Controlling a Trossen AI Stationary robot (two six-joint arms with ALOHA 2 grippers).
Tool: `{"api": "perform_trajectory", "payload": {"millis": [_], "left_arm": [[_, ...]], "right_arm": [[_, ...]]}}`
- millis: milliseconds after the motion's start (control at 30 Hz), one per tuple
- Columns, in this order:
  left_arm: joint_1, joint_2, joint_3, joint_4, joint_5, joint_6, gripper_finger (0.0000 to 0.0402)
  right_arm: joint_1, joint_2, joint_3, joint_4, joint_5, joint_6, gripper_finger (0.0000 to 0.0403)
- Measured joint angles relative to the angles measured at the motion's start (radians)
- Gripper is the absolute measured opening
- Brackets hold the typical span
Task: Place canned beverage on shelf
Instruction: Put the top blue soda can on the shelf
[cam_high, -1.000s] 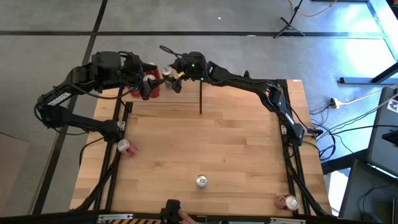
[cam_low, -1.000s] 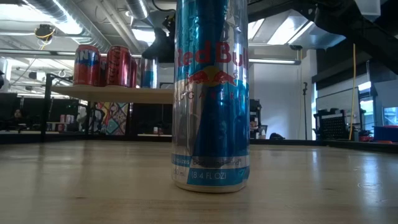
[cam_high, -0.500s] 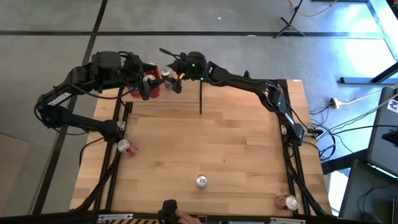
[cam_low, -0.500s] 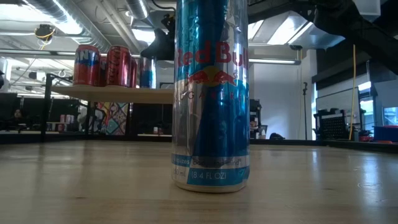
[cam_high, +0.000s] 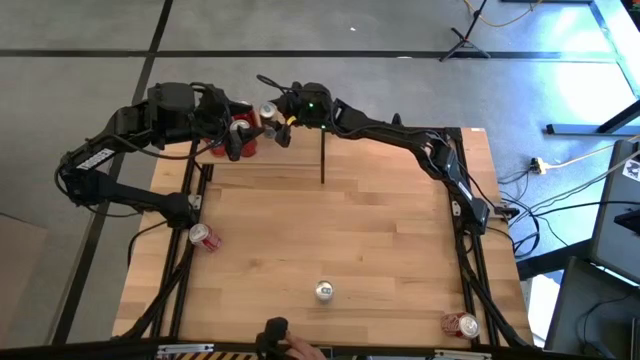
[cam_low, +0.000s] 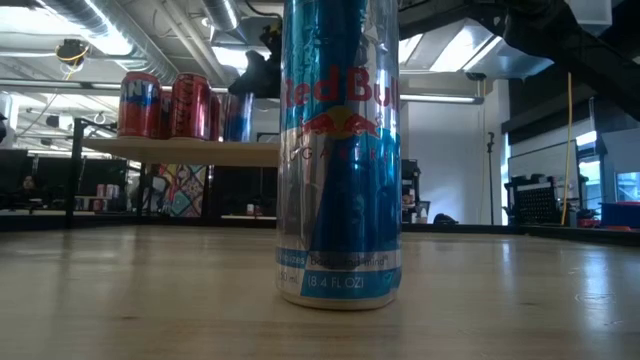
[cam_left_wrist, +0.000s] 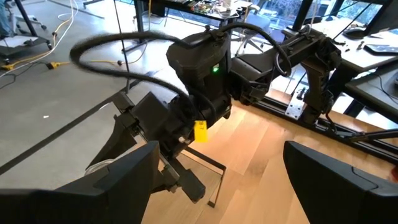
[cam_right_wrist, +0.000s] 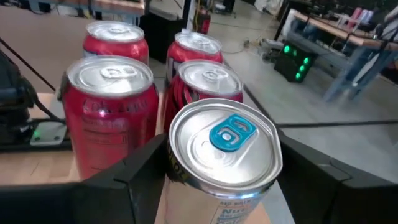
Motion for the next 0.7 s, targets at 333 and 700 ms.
{"api": "perform_trajectory", "payload": {"millis": [333, 700], "left_arm": [[0.0, 0.0, 0.0, 0.0, 0.0, 0.0, 0.0331], [0.0, 0.0, 0.0, 0.0, 0.0, 0.0, 0.0331]], "right_arm": [[0.001, 0.0, 0.0, 0.0, -0.002, 0.002, 0.0262], [0.001, -0.002, 0.002, 0.009, 0.028, 0.082, 0.0262]]}}
